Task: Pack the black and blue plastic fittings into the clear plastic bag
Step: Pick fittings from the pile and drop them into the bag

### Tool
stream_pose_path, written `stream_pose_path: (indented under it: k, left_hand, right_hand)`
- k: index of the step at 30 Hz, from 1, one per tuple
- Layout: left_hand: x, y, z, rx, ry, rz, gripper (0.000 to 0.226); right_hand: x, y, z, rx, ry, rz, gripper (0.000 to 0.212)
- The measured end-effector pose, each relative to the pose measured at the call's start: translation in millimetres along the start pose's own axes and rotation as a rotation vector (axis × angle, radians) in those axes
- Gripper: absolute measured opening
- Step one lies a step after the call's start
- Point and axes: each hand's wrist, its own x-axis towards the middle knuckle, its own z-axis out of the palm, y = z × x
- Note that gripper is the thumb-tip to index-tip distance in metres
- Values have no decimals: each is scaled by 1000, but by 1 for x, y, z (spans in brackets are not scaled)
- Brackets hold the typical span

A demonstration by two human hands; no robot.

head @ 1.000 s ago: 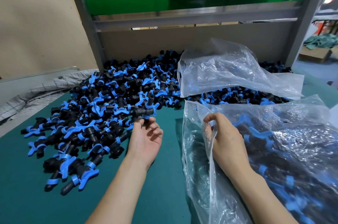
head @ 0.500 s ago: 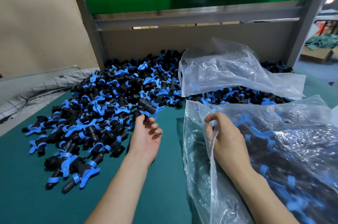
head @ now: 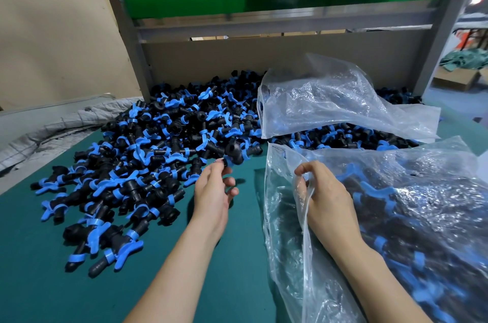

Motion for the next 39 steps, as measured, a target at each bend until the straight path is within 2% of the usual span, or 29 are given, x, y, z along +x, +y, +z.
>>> stream_pose_path:
  k: [6, 16, 24, 31, 37, 39]
  left_hand:
    - [-1, -4, -1, 206, -41, 174, 11]
    - [-7, -1, 0, 270, -81, 207, 13]
    - [-30, 2, 10, 363, -279, 279, 16]
    - [-42, -5, 19, 437, -270, 393, 9]
    - [-51, -18, 37, 479, -296, 258, 5]
    - [-50, -22, 39, 561, -306, 306, 6]
  right_hand:
    - [0, -1, -2, -1, -18, 5, 15]
    - [0, -5, -4, 6, -17, 12, 10]
    - [2, -19, -12, 103, 26, -24, 7]
    - [10, -35, -22, 173, 89, -60, 9]
    - [14, -40, -27, 173, 180, -91, 17]
    - [15, -42, -29, 183, 192, -105, 16]
